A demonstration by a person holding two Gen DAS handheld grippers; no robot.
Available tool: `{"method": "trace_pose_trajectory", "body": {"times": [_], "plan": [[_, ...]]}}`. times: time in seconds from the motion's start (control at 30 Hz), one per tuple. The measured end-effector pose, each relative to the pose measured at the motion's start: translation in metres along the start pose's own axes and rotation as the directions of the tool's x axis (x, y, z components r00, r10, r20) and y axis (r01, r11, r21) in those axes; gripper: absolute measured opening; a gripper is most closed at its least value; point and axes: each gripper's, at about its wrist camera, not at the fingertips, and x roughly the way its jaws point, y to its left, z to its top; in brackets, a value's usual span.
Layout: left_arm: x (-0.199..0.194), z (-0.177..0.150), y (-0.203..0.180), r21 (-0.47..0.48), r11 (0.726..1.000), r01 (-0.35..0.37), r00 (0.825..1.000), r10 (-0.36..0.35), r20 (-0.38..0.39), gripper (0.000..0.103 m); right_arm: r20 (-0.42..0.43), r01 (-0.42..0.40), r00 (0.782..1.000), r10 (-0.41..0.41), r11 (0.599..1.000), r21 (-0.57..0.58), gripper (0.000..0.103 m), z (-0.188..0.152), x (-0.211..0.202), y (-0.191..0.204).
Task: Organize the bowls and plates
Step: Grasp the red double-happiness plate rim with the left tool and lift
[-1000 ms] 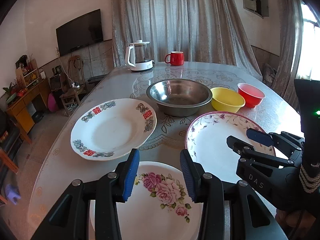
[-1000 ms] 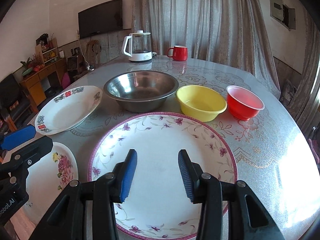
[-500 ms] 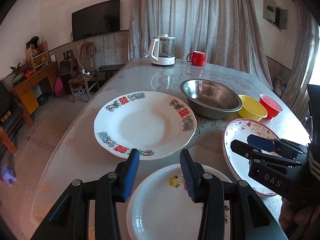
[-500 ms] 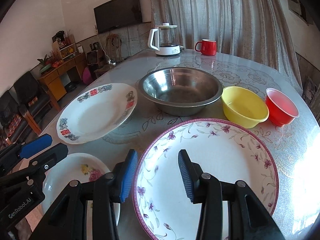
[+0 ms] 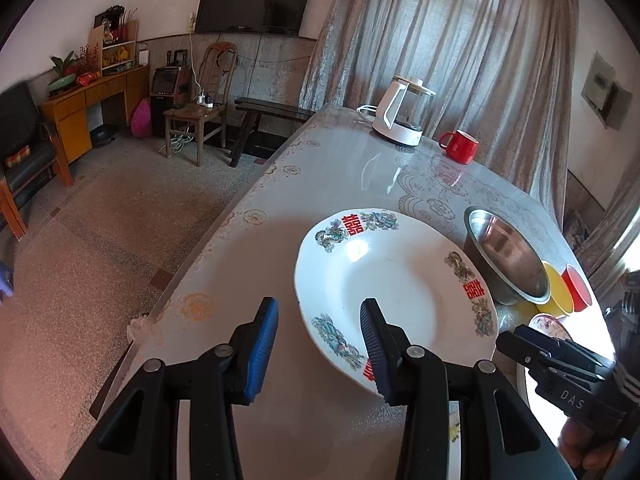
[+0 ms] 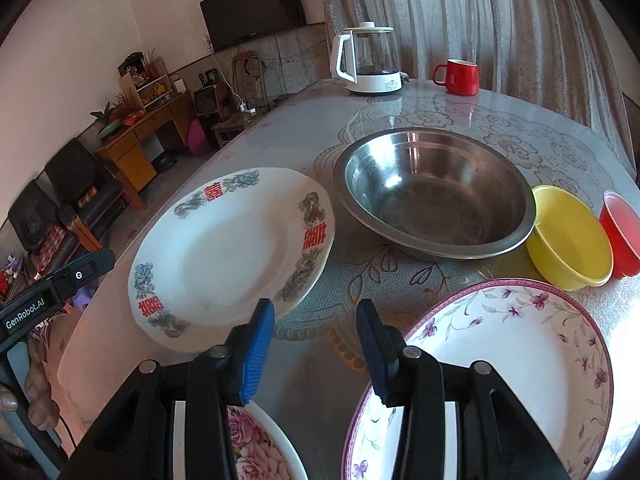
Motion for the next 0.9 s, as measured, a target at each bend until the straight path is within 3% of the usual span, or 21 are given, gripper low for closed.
{"method": "trace_pose_trajectory", "body": {"times": [0.13, 0.4, 0.63, 0.73, 0.9], "plan": [[0.022, 0.011, 0.01, -0.038, 0.999, 0.038, 0.999, -0.039, -0.027, 0.049, -0.026, -0.004, 1.0, 0.004, 1.0, 0.005, 0.043, 0.007, 0.014, 0.0], [0.059, 0.027, 0.007, -0.033, 0.994, 0.103, 0.991, -0.105, -0.085, 0.047, -0.054, -0.008, 0.998, 0.009, 1.0, 0.02, 0.043, 0.016, 0.03, -0.001], [0.09, 0.038, -0.001, -0.015, 0.995, 0.098, 0.984, -0.099, -0.15, 0.041, -0.073, -0.02, 0.997, 0.021, 1.0, 0.017, 0.043, 0.021, 0.043, 0.0], [0.096, 0.039, -0.003, 0.012, 0.997, 0.071, 0.985, -0.069, -0.158, 0.034, -0.085, -0.03, 0.996, 0.031, 0.999, 0.01, 0.043, 0.023, 0.05, 0.002], [0.09, 0.031, -0.004, 0.058, 0.997, 0.059, 0.987, -0.049, -0.154, 0.03, -0.102, -0.046, 0.994, 0.042, 0.998, -0.032, 0.033, 0.024, 0.054, 0.009]]}}
